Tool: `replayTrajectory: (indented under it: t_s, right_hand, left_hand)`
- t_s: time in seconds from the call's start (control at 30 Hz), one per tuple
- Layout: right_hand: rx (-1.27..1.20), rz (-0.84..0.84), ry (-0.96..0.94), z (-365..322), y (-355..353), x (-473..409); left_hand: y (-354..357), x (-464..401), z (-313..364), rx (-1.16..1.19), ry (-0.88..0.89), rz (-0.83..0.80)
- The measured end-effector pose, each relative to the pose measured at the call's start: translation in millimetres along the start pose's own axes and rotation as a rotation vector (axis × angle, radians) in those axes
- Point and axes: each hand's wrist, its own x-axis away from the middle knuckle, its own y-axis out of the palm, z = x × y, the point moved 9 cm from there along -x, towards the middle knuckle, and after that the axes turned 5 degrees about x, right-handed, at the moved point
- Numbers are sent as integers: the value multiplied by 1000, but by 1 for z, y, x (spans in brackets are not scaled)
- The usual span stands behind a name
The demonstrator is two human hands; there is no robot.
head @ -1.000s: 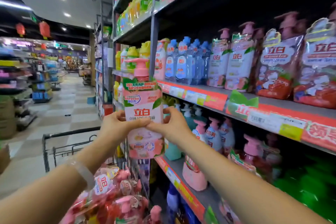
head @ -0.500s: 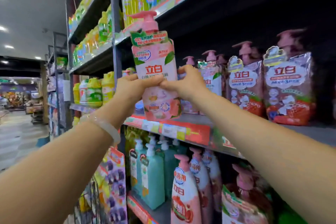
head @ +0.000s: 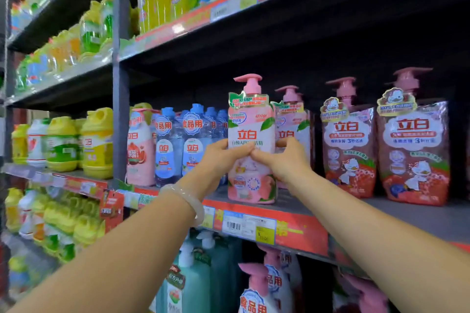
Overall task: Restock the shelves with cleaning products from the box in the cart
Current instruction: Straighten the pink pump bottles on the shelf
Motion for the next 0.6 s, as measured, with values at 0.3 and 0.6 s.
replayTrajectory:
  t_s: [0.3, 0.6]
  right_hand:
    - [421, -79, -65, 3, 15, 12]
    - [467, -102, -6, 0, 40, -3]
  left_hand:
    - [-24, -14, -27, -343, 96, -73]
    - [-37, -19, -23, -632, 132, 172]
